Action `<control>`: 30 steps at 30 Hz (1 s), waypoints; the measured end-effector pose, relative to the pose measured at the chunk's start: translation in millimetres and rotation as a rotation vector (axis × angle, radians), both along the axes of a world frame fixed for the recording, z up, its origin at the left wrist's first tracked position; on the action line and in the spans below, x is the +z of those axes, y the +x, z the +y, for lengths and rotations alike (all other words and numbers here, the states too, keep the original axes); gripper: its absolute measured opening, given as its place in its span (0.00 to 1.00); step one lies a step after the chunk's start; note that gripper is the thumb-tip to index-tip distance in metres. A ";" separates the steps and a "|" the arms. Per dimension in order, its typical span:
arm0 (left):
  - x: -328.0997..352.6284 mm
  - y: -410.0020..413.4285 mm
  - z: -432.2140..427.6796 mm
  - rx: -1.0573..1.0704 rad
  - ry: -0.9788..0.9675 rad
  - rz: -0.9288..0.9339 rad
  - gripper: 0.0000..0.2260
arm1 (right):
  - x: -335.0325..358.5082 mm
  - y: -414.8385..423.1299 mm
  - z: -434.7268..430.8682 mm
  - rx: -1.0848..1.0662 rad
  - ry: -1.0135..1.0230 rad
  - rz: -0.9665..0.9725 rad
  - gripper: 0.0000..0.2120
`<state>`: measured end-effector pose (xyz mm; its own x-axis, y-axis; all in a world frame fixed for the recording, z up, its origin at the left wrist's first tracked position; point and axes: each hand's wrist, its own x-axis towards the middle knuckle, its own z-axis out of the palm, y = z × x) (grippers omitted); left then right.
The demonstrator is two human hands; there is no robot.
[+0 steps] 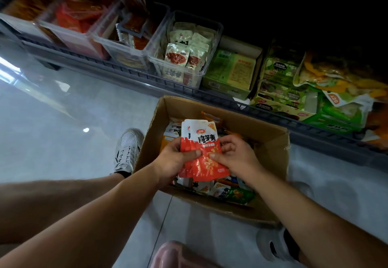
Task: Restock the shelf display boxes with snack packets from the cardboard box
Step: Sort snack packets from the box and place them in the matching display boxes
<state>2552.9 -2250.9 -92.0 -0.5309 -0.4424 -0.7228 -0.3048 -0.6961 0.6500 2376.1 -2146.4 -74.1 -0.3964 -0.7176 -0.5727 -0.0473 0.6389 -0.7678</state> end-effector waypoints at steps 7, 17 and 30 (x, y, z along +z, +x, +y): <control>-6.6 1.4 -2.6 0.022 -0.062 -0.075 0.23 | -14.4 7.0 -9.9 0.100 0.112 0.124 0.14; -16.5 11.1 -8.6 0.083 -0.110 -0.204 0.20 | -95.4 -41.8 13.0 0.142 0.260 0.155 0.18; -15.8 7.3 -8.3 0.063 -0.135 -0.209 0.21 | -37.6 -56.0 -13.4 -0.100 0.131 0.038 0.09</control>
<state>2560.2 -2259.2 -107.8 -0.3446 -0.5697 -0.7461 -0.4013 -0.6291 0.6657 2320.2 -2159.8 -111.7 -0.4847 -0.5938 -0.6422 -0.0058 0.7365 -0.6765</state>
